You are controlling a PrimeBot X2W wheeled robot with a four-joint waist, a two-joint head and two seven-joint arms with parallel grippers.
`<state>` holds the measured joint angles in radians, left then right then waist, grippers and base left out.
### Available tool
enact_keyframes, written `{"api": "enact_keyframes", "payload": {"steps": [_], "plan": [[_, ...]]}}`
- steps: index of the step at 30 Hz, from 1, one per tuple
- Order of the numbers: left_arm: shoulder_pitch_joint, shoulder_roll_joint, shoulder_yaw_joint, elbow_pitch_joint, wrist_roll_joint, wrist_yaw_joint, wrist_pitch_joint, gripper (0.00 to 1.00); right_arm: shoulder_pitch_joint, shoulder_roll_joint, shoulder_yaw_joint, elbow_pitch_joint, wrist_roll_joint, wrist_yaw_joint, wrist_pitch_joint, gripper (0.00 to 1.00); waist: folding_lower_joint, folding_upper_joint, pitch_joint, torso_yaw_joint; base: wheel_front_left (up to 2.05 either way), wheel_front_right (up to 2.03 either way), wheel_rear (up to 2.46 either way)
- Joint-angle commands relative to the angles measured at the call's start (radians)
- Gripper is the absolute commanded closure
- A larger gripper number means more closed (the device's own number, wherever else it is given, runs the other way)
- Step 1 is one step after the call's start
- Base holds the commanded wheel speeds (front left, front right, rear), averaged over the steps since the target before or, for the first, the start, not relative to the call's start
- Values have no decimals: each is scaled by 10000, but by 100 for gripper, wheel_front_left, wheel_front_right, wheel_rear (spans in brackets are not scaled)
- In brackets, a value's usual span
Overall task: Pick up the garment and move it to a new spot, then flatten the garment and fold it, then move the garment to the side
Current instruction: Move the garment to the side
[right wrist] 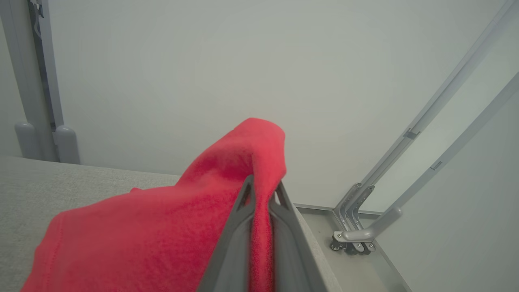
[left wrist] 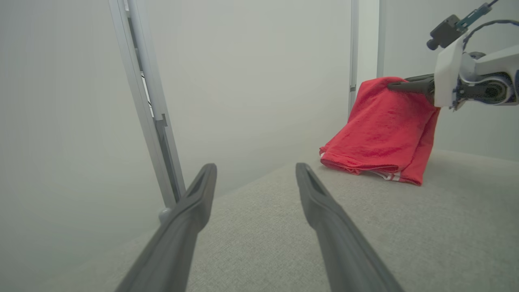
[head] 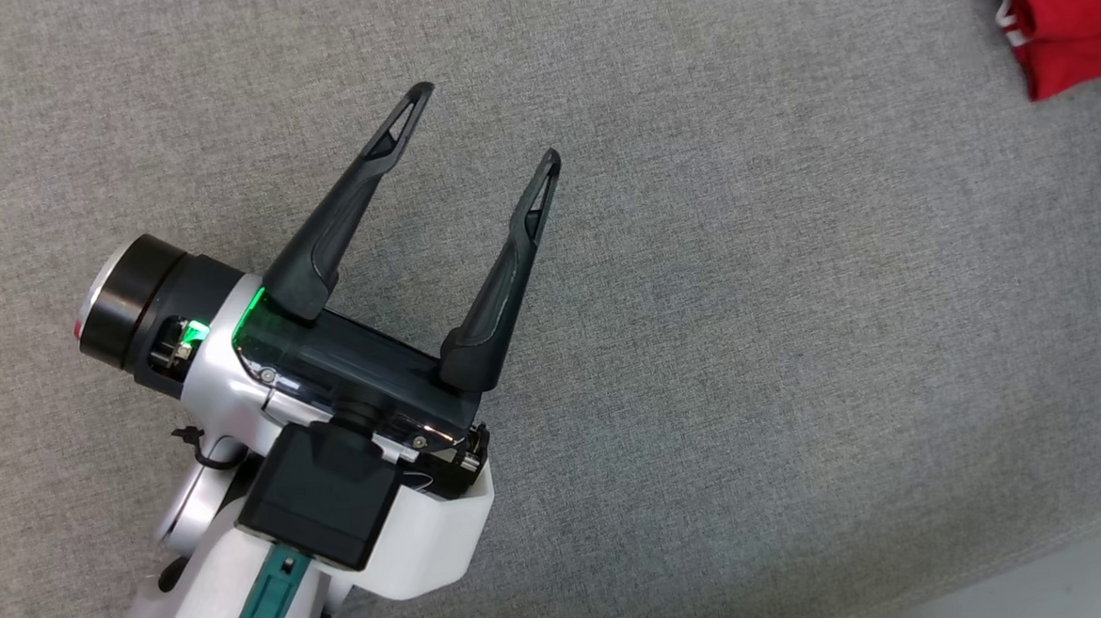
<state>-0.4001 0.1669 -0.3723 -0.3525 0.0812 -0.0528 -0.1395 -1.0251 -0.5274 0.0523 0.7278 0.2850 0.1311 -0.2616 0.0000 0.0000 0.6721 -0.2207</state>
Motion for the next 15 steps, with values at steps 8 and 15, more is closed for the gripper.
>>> {"api": "enact_keyframes", "payload": {"steps": [8,15], "plan": [[-286,174,-11,-376,68,-67,214,0,-448,-335,-257,286,-851,-6,-58,100,0,0,285,32,0,0,0],[-325,252,-68,-468,69,-32,296,0,-776,-505,-591,1388,-2162,-6,-58,100,0,0,416,220,0,0,0]]}}
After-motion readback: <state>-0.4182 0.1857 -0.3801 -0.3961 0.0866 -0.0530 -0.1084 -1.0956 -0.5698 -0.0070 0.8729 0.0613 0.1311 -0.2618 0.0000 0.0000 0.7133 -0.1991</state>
